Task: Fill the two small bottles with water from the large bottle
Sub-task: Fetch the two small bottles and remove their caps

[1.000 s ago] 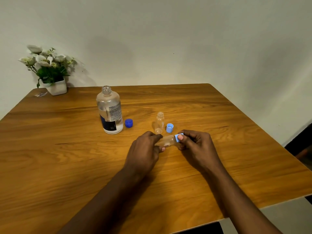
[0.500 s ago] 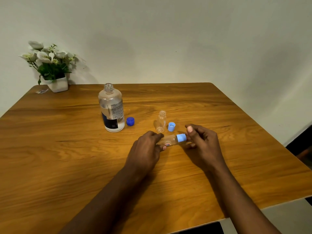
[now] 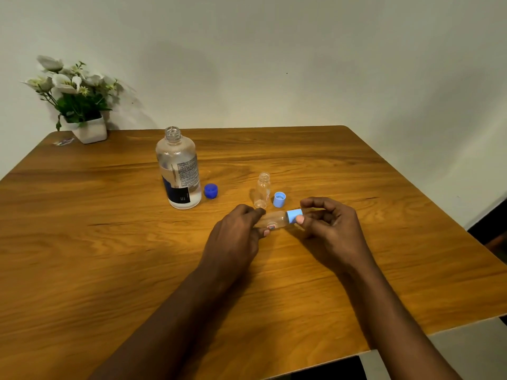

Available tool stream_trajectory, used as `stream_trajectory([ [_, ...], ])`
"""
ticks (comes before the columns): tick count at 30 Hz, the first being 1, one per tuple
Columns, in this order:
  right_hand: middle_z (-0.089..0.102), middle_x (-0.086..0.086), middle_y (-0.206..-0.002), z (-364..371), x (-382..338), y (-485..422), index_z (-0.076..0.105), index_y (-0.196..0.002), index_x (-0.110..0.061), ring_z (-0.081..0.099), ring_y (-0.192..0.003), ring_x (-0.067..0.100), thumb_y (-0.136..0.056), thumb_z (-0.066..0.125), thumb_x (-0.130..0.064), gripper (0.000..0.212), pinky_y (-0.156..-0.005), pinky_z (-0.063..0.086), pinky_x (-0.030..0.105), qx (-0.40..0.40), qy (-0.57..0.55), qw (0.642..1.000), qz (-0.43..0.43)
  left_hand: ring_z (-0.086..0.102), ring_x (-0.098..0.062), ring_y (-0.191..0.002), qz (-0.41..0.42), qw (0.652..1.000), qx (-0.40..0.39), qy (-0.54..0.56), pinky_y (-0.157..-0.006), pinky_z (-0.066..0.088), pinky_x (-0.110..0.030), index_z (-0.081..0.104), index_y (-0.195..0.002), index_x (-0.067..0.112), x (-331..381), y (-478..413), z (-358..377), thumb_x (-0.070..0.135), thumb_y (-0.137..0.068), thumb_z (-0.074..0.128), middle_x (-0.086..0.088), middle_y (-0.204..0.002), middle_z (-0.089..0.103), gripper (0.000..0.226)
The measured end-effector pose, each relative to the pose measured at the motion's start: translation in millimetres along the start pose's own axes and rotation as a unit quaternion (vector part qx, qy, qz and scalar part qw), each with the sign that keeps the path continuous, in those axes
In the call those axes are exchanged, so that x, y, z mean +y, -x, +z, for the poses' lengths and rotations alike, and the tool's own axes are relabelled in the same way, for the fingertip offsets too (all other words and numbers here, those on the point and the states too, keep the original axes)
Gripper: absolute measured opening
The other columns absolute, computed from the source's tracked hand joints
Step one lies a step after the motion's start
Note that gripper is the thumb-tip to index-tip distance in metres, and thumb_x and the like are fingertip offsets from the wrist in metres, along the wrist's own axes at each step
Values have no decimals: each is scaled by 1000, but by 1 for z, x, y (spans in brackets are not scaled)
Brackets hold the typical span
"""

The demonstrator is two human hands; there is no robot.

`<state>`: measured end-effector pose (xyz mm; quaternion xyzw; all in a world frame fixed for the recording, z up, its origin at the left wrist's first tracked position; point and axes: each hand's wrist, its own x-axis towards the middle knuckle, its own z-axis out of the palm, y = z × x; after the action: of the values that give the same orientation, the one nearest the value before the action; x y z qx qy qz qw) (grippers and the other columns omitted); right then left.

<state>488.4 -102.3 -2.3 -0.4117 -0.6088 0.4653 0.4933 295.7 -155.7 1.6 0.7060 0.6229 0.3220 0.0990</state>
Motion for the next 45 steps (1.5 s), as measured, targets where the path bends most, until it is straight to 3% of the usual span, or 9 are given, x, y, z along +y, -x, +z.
stream_trajectory([
  [5, 54, 12, -54, 3, -1, 3, 70, -75, -7, 46, -44, 21, -88, 66, -34, 30, -40, 36, 27, 14, -1, 999, 30, 57, -19, -106, 6, 1000, -3, 1, -83, 46, -32, 53, -133, 18, 4, 1, -2, 29, -92, 59, -1, -125, 57, 43],
  [8, 65, 15, -65, 2, -6, 4, 74, -88, -10, 55, -52, 24, -86, 70, -18, 9, -46, 46, 32, -15, -3, 1000, 25, 57, -19, -107, 5, 1000, -7, -2, -84, 47, -34, 53, -134, 18, 3, 1, -3, 29, -92, 59, -2, -125, 57, 43],
  [14, 70, 3, -91, 3, -10, 5, 70, -106, -15, 63, -71, 15, -79, 74, -6, 29, -57, 54, 29, -21, -5, 999, 30, 57, -18, -107, 4, 1000, -7, 1, -85, 46, -33, 53, -134, 19, 1, 0, -5, 29, -92, 59, -1, -126, 57, 43],
  [16, 64, 5, -72, 6, -11, 5, 71, -96, -12, 57, -56, 17, -86, 69, -18, 11, -44, 46, 29, -1, -18, 999, 35, 57, -18, -107, 7, 1000, -6, 1, -84, 47, -33, 53, -133, 18, 1, 0, -5, 28, -92, 59, -2, -126, 57, 43],
  [20, 56, 10, -53, 6, -8, 6, 70, -77, -6, 47, -43, 18, -91, 64, -29, 28, -40, 36, 26, 0, 5, 999, 51, 57, -19, -106, 16, 1000, -7, -3, -83, 47, -34, 53, -134, 18, 2, 1, -5, 27, -92, 59, -2, -126, 57, 43],
  [24, 68, 13, -69, 3, -11, 6, 76, -87, -13, 55, -55, 23, -85, 69, -8, 9, -44, 47, 30, -19, -23, 999, 40, 56, -17, -106, 13, 1000, -7, -8, -82, 46, -30, 52, -134, 19, -1, 0, -3, 27, -92, 59, -1, -125, 57, 43],
  [33, 64, 7, -108, 2, -15, 7, 69, -109, -14, 63, -100, 12, -81, 61, 15, 42, -87, 51, 25, -38, 47, 997, -46, 55, -16, -101, 1, 1000, 22, 11, -77, 37, -24, 58, -127, 18, -7, 0, 1, 32, -89, 62, 2, -117, 54, 41],
  [41, 71, -8, -81, 4, -15, 6, 69, -96, -18, 64, -73, 2, -76, 72, 9, 33, -67, 50, 16, 24, 29, 998, -45, 56, -10, -78, -69, 987, 66, 130, -71, 42, -26, 69, -112, 17, -3, -4, 1, 35, -86, 66, 2, -89, 61, 31],
  [45, 65, 0, -106, 8, -14, 6, 60, -122, -25, 65, -87, 4, -85, 65, 4, 48, -77, 52, 19, 2, 79, 996, -52, 60, -7, -70, -100, 971, 71, 206, -68, 49, -30, 69, -107, 19, -5, -6, 2, 32, -85, 68, 9, -76, 66, 26],
])
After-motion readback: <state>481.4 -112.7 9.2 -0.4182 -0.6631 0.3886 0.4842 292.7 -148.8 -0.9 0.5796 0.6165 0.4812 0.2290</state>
